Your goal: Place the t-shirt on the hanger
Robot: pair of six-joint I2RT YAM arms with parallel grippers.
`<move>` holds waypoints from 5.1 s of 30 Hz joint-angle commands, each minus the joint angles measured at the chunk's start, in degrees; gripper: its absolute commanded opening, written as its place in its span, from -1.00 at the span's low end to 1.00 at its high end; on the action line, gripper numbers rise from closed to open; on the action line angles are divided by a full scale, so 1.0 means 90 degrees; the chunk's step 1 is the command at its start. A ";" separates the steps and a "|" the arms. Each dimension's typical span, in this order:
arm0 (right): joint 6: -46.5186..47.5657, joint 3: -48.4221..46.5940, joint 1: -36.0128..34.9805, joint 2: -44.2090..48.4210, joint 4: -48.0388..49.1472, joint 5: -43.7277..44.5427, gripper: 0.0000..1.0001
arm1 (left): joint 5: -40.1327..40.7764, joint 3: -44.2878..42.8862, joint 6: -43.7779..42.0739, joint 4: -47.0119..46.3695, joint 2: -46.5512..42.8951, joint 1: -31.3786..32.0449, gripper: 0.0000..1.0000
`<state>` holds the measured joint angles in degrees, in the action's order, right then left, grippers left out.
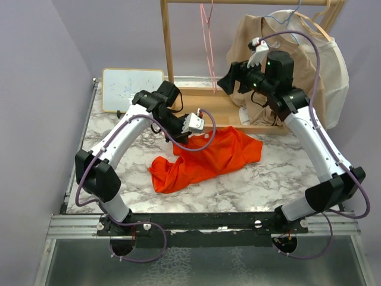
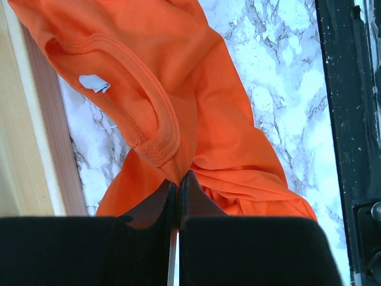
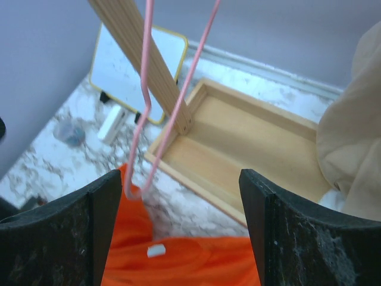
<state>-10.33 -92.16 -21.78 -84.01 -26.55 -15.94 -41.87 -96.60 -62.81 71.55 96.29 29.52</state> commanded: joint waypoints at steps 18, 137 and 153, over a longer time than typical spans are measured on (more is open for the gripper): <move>0.0000 -0.2467 -0.0023 -0.2254 0.1075 0.0311 0.44 | -0.0133 0.0806 0.0718 -0.0821 -0.0261 0.0034 -1.00; 0.4166 0.2256 -0.0049 0.1521 -0.2141 -0.3360 -0.98 | 0.1445 0.2878 0.0015 -0.3507 -0.1417 -0.1547 -1.00; 0.4166 0.2257 -0.0040 0.1464 -0.2357 -0.3492 -0.98 | 0.1077 0.2601 0.0173 -0.3345 -0.1115 -0.1766 -1.00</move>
<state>26.44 -71.92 -22.02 -70.63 -48.47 -44.88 -28.10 -70.72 -62.06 39.99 85.86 13.93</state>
